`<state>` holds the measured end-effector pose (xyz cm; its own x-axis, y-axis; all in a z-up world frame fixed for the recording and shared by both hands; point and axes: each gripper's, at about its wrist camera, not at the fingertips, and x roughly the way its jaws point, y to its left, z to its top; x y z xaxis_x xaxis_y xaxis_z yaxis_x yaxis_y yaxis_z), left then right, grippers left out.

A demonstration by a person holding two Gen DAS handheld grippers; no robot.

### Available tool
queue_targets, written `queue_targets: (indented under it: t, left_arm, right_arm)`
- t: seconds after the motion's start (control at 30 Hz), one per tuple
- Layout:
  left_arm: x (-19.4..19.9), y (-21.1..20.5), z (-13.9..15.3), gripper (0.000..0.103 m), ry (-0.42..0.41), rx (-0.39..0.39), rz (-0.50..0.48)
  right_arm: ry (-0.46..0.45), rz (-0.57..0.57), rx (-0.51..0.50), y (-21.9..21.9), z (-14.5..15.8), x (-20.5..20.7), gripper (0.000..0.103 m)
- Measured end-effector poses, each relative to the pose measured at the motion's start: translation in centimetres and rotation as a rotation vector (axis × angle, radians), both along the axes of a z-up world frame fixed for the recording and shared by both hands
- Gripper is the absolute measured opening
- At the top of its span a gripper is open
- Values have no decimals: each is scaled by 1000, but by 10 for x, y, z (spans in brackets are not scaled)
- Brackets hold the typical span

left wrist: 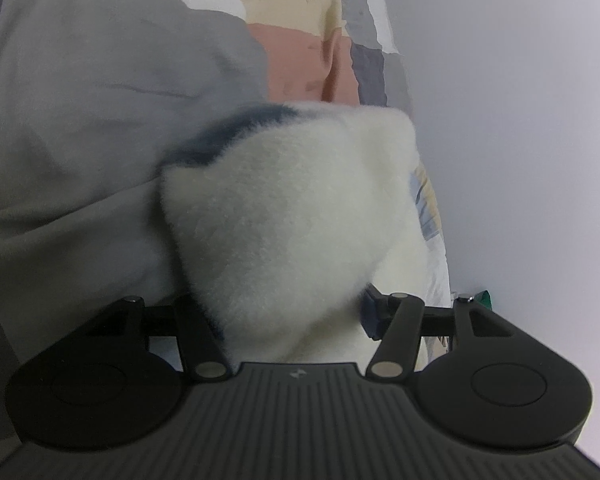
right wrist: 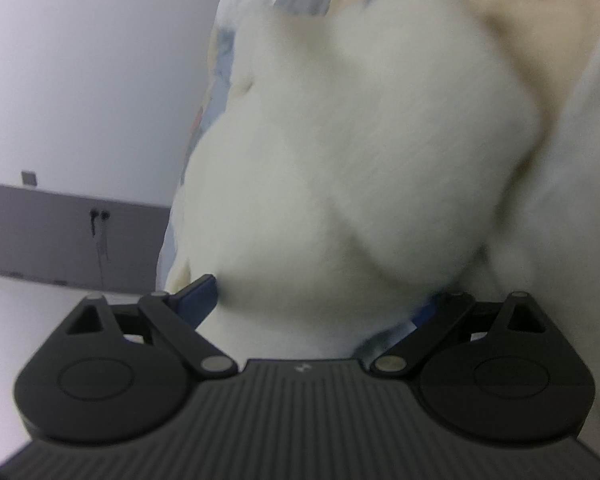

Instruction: Fold large clothes

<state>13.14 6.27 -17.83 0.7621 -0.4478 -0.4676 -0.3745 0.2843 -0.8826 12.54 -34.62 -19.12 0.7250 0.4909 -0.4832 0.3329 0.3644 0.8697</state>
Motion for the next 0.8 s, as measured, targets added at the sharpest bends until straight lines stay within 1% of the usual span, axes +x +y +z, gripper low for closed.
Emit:
queue_targets:
  t: [0.03, 0.1, 0.2, 0.37, 0.43, 0.47, 0.6, 0.67, 0.8]
  left_arm:
    - [0, 0, 0, 63, 0, -1, -1]
    - [-2, 0, 1, 63, -1, 0, -3]
    - [-1, 0, 1, 63, 1, 1, -4]
    - [1, 1, 0, 64, 3, -2, -5]
    - [3, 0, 0, 65, 6, -4, -11]
    - [5, 0, 0, 67, 12, 0, -22]
    - [15, 1, -1, 70, 31, -8, -66]
    - [16, 1, -2, 70, 31, -17, -73]
    - [24, -1, -3, 79, 25, -27, -109]
  right_arm:
    - [1, -7, -4, 0, 0, 1, 96]
    - [9, -25, -5, -3, -1, 0, 87]
    - [11, -28, 6, -6, -2, -1, 82]
    - [-1, -41, 35, -8, -1, -4, 80]
    - [-4, -48, 43, -11, -1, -7, 78]
    - [-4, -51, 46, -12, -1, -9, 78]
    - [-15, -31, 15, -12, 3, -15, 78]
    - [-14, -33, 23, -15, 2, -20, 78]
    - [-11, -43, 34, -18, 2, -22, 78]
